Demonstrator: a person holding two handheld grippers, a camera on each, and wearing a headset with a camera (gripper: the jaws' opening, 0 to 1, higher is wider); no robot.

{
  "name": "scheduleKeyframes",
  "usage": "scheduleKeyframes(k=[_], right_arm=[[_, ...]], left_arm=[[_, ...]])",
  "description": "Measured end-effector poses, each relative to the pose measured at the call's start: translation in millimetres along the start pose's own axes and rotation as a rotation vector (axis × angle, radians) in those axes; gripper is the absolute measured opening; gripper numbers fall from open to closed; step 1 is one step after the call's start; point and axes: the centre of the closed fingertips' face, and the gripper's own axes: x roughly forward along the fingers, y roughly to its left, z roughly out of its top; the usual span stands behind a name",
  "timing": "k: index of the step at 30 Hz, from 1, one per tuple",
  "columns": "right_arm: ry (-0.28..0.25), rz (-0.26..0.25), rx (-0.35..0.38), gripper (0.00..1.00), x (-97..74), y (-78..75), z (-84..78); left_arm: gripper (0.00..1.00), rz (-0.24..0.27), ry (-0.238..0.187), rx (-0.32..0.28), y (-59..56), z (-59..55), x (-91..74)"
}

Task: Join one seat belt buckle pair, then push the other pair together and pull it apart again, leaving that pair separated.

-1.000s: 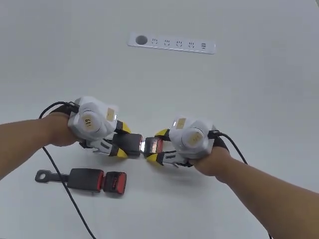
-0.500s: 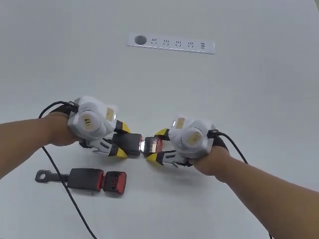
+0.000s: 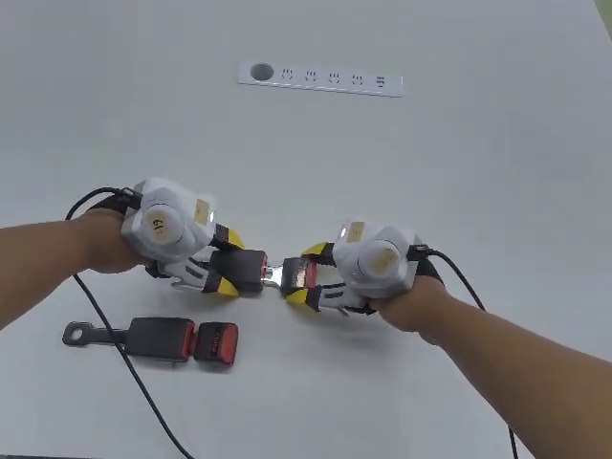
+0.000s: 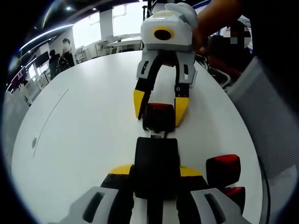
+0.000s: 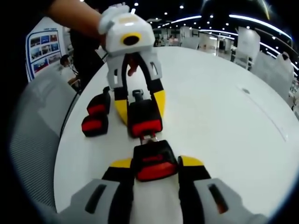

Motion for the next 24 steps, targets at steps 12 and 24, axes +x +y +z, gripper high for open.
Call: scheduleKeyframes(k=[12, 24], right_arm=[[-0.011, 0.003, 0.000, 0.37, -15.0, -4.0, -13.8], [-0.020, -0.021, 0.026, 0.38, -56.5, -11.9, -52.2]], left_arm=[[0.36, 0.004, -0.001, -0.004, -0.8, 1.9, -0.2], [0.36, 0.005, -0.002, -0.006, -0.7, 2.8, -0.2]])
